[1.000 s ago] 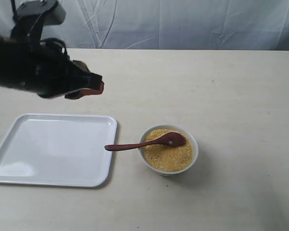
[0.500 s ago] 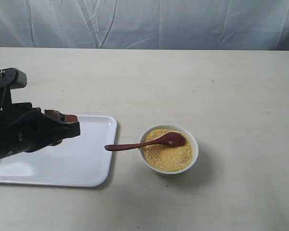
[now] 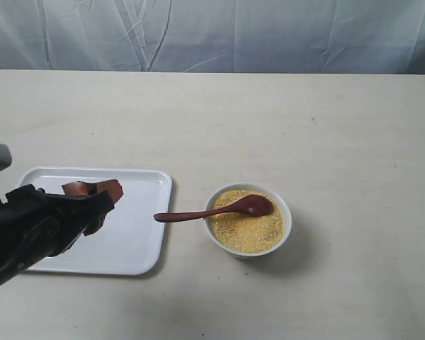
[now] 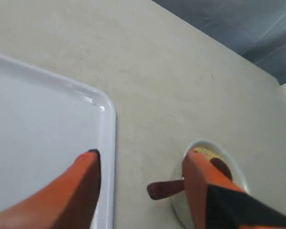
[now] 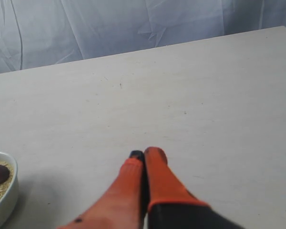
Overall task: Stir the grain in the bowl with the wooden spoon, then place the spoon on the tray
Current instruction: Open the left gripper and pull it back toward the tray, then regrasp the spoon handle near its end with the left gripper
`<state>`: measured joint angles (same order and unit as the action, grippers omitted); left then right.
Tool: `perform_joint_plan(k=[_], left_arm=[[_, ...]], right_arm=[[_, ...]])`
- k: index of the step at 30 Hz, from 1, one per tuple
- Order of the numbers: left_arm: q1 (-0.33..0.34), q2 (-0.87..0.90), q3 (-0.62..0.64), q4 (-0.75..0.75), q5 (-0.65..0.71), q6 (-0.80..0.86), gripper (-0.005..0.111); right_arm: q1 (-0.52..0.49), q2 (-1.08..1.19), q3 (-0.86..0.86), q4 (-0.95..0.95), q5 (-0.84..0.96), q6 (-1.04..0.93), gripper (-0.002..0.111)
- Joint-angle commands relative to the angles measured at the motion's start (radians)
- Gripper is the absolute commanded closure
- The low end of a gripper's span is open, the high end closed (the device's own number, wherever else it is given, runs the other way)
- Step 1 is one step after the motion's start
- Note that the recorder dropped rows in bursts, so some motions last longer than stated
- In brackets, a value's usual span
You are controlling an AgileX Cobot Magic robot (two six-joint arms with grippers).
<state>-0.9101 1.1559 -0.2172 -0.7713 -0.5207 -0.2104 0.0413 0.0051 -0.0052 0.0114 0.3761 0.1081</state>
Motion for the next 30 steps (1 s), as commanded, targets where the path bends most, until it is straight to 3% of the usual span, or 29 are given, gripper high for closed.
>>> perform_joint_plan(k=[1, 11, 19, 25, 30], left_arm=[[-0.009, 0.030, 0.008, 0.007, -0.045, -0.164, 0.049], [-0.009, 0.259, -0.007, 0.321, -0.136, -0.633, 0.048], [-0.009, 0.399, -0.117, 0.456, -0.165, -0.784, 0.045], [-0.009, 0.490, -0.152, 0.455, -0.124, -0.789, 0.045], [-0.009, 0.520, -0.152, 0.455, -0.187, -0.832, 0.045]], right_arm=[[-0.006, -0.005, 0.005, -0.002, -0.010, 0.000, 0.108], [-0.006, -0.005, 0.005, 0.001, -0.013, -0.002, 0.108], [-0.006, -0.005, 0.005, 0.001, -0.013, 0.000, 0.108], [-0.006, -0.005, 0.005, 0.001, -0.013, 0.000, 0.108], [-0.006, -0.005, 0.005, -0.001, -0.013, 0.000, 0.108]])
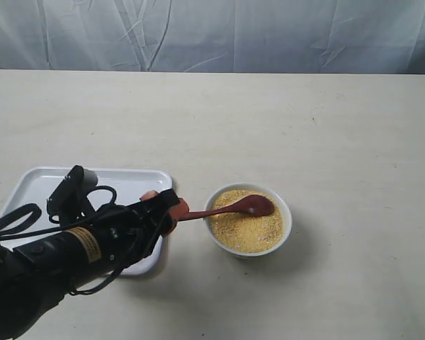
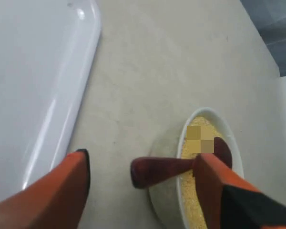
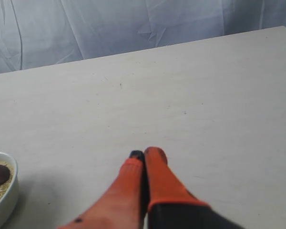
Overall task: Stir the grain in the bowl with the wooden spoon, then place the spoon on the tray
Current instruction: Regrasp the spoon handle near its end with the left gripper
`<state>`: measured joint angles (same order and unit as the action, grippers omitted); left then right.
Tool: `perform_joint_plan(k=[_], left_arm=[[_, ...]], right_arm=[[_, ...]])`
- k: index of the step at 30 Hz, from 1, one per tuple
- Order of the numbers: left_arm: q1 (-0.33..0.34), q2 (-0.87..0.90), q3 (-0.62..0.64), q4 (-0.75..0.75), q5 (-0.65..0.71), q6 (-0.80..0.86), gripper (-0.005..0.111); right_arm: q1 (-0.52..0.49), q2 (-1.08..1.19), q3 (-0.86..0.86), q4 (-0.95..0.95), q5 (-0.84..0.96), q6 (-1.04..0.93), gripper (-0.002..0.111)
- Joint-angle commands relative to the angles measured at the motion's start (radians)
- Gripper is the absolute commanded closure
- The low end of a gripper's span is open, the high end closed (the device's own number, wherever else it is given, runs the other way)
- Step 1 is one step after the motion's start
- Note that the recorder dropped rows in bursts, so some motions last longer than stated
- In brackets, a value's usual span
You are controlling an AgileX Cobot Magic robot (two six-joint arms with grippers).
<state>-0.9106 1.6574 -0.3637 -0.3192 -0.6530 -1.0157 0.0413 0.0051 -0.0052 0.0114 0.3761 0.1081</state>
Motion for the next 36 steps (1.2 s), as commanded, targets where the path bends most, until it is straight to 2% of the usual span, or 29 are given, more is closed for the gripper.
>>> perform_joint_plan(k=[1, 9, 19, 25, 32, 36], left_arm=[[-0.009, 0.018, -0.005, 0.001, -0.071, -0.032, 0.045], [-0.009, 0.018, -0.005, -0.014, -0.098, -0.043, 0.046], [-0.009, 0.018, -0.005, -0.007, -0.068, -0.043, 0.054], [-0.009, 0.018, -0.005, -0.005, -0.059, -0.043, 0.065], [-0.009, 0.018, -0.005, 0.003, -0.058, -0.043, 0.092], [-0.009, 0.018, -0.005, 0.003, -0.058, -0.038, 0.094]], right_arm=[[-0.006, -0.005, 0.005, -0.001, -0.013, 0.000, 0.108], [-0.006, -0.005, 0.005, -0.001, -0.013, -0.002, 0.108], [-0.006, -0.005, 0.005, -0.001, -0.013, -0.002, 0.108], [-0.006, -0.005, 0.005, -0.001, -0.013, -0.002, 0.108], [-0.006, -0.005, 0.005, -0.001, -0.013, -0.002, 0.108], [-0.006, -0.005, 0.005, -0.001, -0.011, -0.002, 0.108]])
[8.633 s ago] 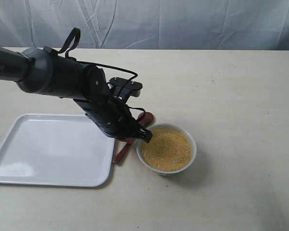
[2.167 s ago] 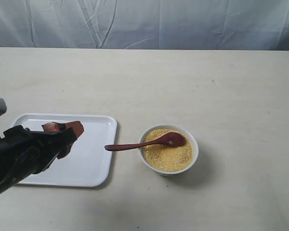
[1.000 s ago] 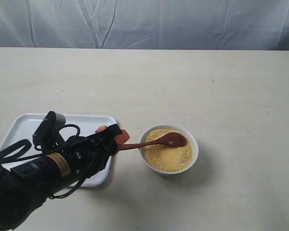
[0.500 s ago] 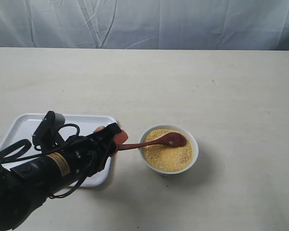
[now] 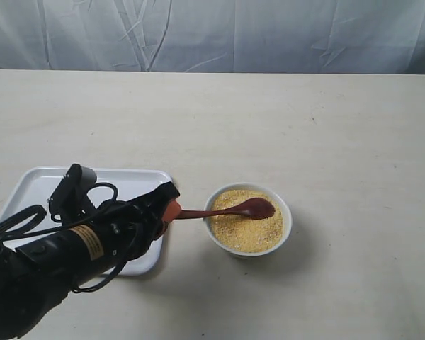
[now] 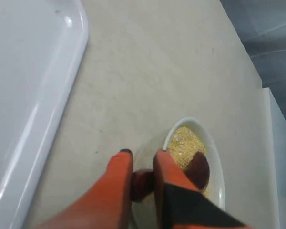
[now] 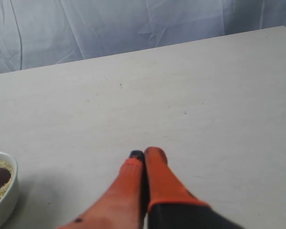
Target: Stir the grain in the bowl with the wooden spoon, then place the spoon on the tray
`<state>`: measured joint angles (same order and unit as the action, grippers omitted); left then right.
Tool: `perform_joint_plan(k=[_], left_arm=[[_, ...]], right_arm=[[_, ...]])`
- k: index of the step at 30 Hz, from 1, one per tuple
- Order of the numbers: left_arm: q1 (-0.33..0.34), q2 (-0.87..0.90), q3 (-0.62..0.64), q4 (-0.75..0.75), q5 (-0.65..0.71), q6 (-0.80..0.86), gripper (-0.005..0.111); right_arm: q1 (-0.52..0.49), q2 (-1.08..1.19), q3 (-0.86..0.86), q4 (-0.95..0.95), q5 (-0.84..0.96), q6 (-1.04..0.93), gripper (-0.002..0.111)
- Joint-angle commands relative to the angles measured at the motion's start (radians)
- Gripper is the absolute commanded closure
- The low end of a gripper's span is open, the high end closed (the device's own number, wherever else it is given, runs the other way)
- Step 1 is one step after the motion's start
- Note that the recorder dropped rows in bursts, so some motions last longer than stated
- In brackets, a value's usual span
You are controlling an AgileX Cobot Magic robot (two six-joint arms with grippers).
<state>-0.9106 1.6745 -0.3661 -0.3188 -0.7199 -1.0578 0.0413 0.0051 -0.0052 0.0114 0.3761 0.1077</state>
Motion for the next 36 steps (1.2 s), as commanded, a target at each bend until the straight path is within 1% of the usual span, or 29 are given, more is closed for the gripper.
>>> perform_joint_plan(k=[1, 5, 11, 15, 18, 21, 29, 32, 36], left_arm=[[-0.009, 0.001, -0.003, 0.003, 0.009, 0.004, 0.094], [-0.009, 0.001, -0.003, 0.009, -0.005, 0.004, 0.094], [-0.009, 0.001, -0.003, 0.099, -0.113, 0.002, 0.095], [-0.009, 0.001, -0.003, 0.104, -0.144, 0.004, 0.100], [-0.009, 0.001, -0.003, 0.127, -0.222, 0.004, 0.103], [-0.009, 0.001, -0.003, 0.135, -0.268, 0.004, 0.106], [-0.009, 0.001, -0.003, 0.107, -0.256, 0.002, 0.107], [-0.009, 0.001, -0.003, 0.098, -0.222, 0.004, 0.107], [-0.007, -0.001, -0.003, 0.104, -0.206, 0.056, 0.107]], right_arm=[[-0.006, -0.005, 0.005, -0.001, -0.011, -0.001, 0.108], [-0.006, -0.005, 0.005, -0.001, -0.011, -0.001, 0.108], [-0.006, -0.005, 0.005, -0.001, -0.011, -0.001, 0.108], [-0.006, -0.005, 0.005, -0.001, -0.011, -0.001, 0.108], [-0.006, -0.005, 0.005, 0.003, -0.014, -0.001, 0.108], [-0.006, -0.005, 0.005, 0.003, -0.014, -0.001, 0.108], [-0.006, -0.005, 0.005, 0.003, -0.014, -0.001, 0.108], [-0.006, -0.005, 0.005, 0.003, -0.014, -0.001, 0.108], [-0.006, -0.005, 0.005, 0.000, -0.012, -0.001, 0.108]])
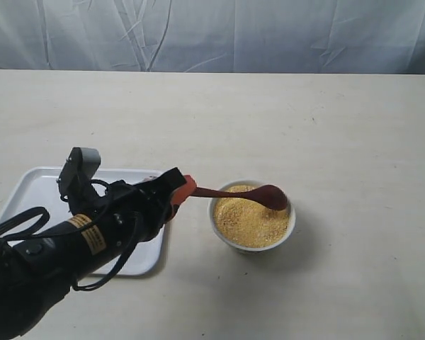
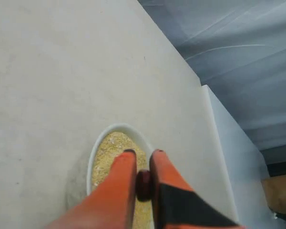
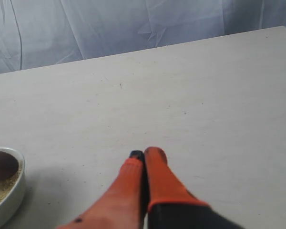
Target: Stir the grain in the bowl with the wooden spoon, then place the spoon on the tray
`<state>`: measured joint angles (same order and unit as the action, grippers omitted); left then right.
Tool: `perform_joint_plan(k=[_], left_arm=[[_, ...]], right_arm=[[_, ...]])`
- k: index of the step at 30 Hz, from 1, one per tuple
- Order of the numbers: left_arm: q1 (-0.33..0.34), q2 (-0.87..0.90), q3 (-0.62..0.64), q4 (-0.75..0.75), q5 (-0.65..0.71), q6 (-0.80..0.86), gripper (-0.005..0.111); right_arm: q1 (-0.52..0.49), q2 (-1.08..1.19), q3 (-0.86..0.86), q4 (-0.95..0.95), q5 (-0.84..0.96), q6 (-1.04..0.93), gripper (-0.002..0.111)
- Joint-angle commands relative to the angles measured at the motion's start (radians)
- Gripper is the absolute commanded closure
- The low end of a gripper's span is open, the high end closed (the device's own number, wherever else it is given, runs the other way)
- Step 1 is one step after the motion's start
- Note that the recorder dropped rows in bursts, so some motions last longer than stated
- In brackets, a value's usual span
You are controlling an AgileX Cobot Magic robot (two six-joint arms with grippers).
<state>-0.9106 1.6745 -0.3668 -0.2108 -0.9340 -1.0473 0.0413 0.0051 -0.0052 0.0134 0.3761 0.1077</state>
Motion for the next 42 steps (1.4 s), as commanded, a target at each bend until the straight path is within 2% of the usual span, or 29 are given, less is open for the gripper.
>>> perform_joint_plan(k=[1, 5, 8, 11, 14, 18, 22, 24, 28, 30, 35, 38, 42], left_arm=[[-0.007, -0.008, -0.002, 0.001, 0.007, 0.063, 0.107], [-0.007, -0.082, -0.002, 0.044, 0.004, 0.268, 0.107], [-0.007, -0.147, -0.002, 0.051, 0.072, 0.413, 0.107], [-0.007, -0.217, -0.014, 0.067, 0.175, 0.633, 0.107], [-0.007, -0.288, -0.073, 0.234, 0.312, 0.991, 0.107], [-0.007, -0.300, -0.167, 0.462, 0.464, 1.232, 0.107], [-0.007, -0.300, -0.198, 0.647, 0.569, 1.340, 0.107], [-0.007, -0.300, -0.203, 0.672, 0.610, 1.393, 0.107], [-0.009, -0.300, -0.203, 0.647, 0.567, 1.555, 0.107], [-0.009, -0.300, -0.203, 0.547, 0.547, 1.685, 0.107], [-0.009, -0.271, -0.192, 0.544, 0.586, 1.683, 0.107], [-0.009, -0.214, -0.192, 0.544, 0.513, 1.676, 0.107], [-0.009, -0.204, -0.192, 0.544, 0.540, 1.629, 0.107]], right_arm=[[-0.006, -0.005, 0.005, -0.002, -0.012, -0.001, 0.108], [-0.006, -0.005, 0.005, -0.002, -0.012, -0.001, 0.108], [-0.006, -0.005, 0.005, -0.002, -0.012, -0.001, 0.108], [-0.006, -0.005, 0.005, -0.002, -0.012, -0.001, 0.108], [-0.006, -0.005, 0.005, -0.002, -0.012, -0.001, 0.108], [-0.006, -0.005, 0.005, -0.003, -0.014, -0.001, 0.108], [-0.006, -0.005, 0.005, -0.003, -0.014, -0.001, 0.108], [-0.006, -0.005, 0.005, -0.003, -0.014, -0.001, 0.108], [-0.006, -0.005, 0.005, -0.003, -0.014, -0.001, 0.108], [-0.006, -0.005, 0.005, -0.005, -0.011, -0.001, 0.108], [-0.006, -0.005, 0.005, -0.005, -0.011, -0.001, 0.108], [-0.006, -0.005, 0.005, -0.005, -0.011, -0.001, 0.108], [-0.006, -0.005, 0.005, -0.005, -0.011, -0.001, 0.108]])
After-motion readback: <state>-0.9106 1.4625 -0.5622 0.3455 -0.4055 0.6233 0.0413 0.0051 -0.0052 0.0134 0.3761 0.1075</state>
